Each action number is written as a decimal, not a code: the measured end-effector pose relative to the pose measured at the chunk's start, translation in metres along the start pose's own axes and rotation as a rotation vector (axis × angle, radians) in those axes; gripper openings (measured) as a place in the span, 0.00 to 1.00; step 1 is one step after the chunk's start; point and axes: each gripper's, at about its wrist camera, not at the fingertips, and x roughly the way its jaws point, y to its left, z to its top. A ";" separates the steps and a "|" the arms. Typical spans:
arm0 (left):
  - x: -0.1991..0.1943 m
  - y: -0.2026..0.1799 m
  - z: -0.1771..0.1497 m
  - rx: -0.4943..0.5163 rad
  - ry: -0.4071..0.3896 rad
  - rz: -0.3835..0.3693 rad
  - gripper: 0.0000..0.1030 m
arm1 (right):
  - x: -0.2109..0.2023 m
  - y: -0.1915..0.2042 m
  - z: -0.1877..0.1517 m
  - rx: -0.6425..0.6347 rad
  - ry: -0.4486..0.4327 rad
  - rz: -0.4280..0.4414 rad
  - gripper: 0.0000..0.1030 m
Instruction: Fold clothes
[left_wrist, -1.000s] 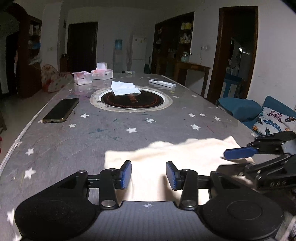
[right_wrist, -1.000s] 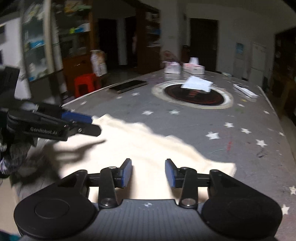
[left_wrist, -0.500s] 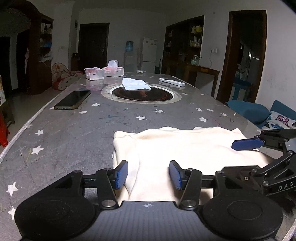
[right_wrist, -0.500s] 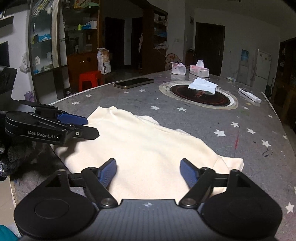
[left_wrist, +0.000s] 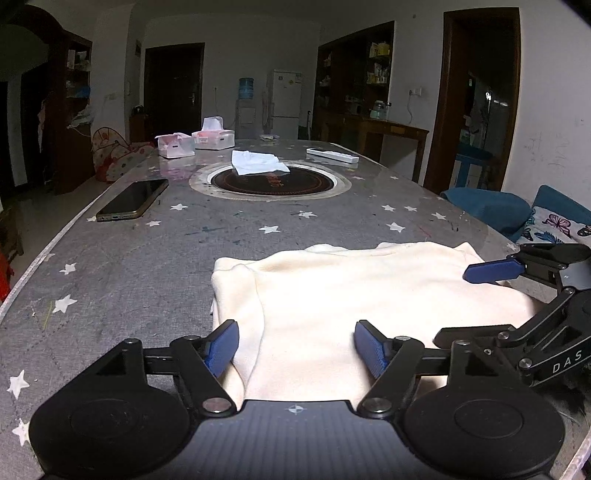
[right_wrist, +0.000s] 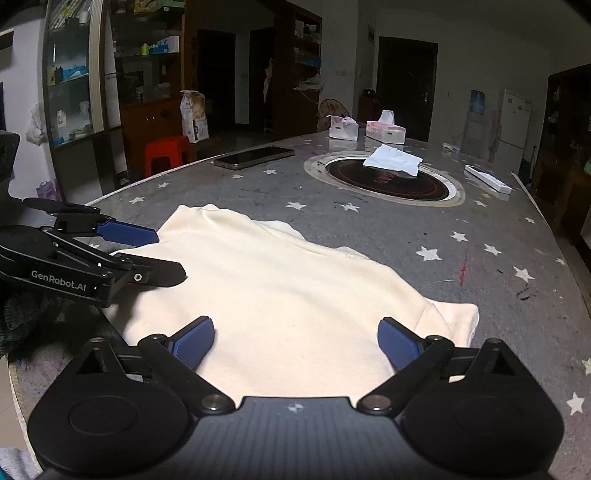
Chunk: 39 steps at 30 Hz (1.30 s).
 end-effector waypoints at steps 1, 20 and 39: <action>0.000 0.000 0.000 0.000 0.001 -0.001 0.75 | 0.000 0.000 0.000 0.001 0.002 -0.004 1.00; 0.010 0.011 0.003 -0.089 0.053 0.076 1.00 | 0.003 -0.004 -0.001 0.030 0.015 0.015 1.00; 0.011 0.013 0.004 -0.094 0.057 0.084 1.00 | -0.037 -0.026 -0.030 0.109 0.021 0.017 1.00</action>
